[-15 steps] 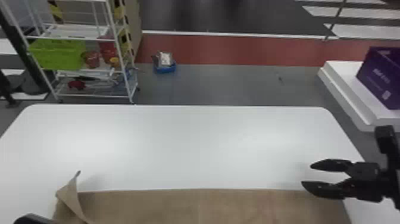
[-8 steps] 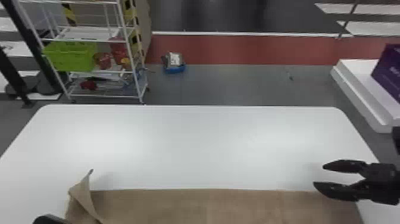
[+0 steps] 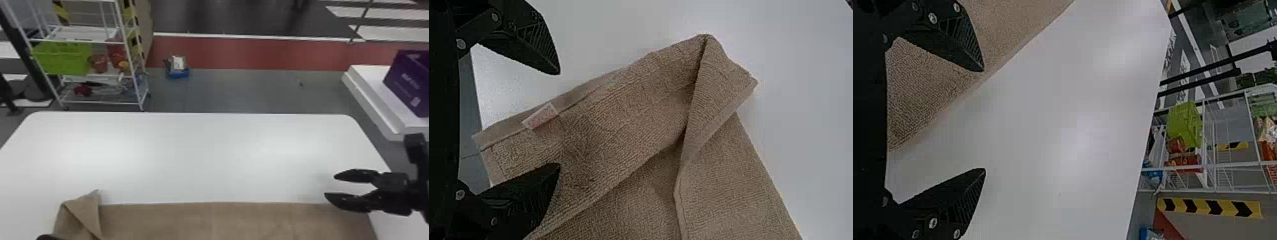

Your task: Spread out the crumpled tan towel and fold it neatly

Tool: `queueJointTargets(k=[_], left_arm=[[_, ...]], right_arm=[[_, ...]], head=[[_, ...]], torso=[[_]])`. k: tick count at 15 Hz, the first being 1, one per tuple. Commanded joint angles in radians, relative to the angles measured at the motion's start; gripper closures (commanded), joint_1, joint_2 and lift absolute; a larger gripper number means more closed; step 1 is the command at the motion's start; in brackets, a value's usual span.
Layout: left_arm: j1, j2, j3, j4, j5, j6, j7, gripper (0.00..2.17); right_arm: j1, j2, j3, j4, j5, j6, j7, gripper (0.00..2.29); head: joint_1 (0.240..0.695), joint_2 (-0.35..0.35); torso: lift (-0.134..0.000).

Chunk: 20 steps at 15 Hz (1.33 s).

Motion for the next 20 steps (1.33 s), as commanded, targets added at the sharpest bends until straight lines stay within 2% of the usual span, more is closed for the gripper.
queueJointTargets(k=[1,5,8,16,20], left_arm=[[-0.020,-0.001,0.049,0.006,0.018,0.001,-0.004,0.27],[-0.074,-0.002,0.164,0.028,0.064,0.001,-0.042,0.27],[-0.092,-0.002,0.215,0.063,0.090,0.001,-0.062,0.27],[-0.098,-0.001,0.253,0.138,0.106,0.001,-0.059,0.27],[-0.120,0.012,0.307,0.203,0.130,-0.077,-0.061,0.27]], right_arm=[[0.000,0.002,-0.002,-0.002,0.000,0.003,0.000,0.18],[0.008,0.006,-0.011,-0.014,0.000,0.012,0.002,0.18],[0.014,0.008,-0.025,-0.015,0.000,0.015,0.003,0.18],[0.020,0.011,-0.037,-0.017,0.000,0.024,0.003,0.18],[0.029,0.015,-0.051,-0.028,0.000,0.024,0.005,0.18]], head=[[0.695,-0.035],[0.695,0.016],[0.695,0.050],[0.695,0.090],[0.695,0.124]], torso=[[-0.122],[-0.122],[-0.122],[-0.122],[-0.122]])
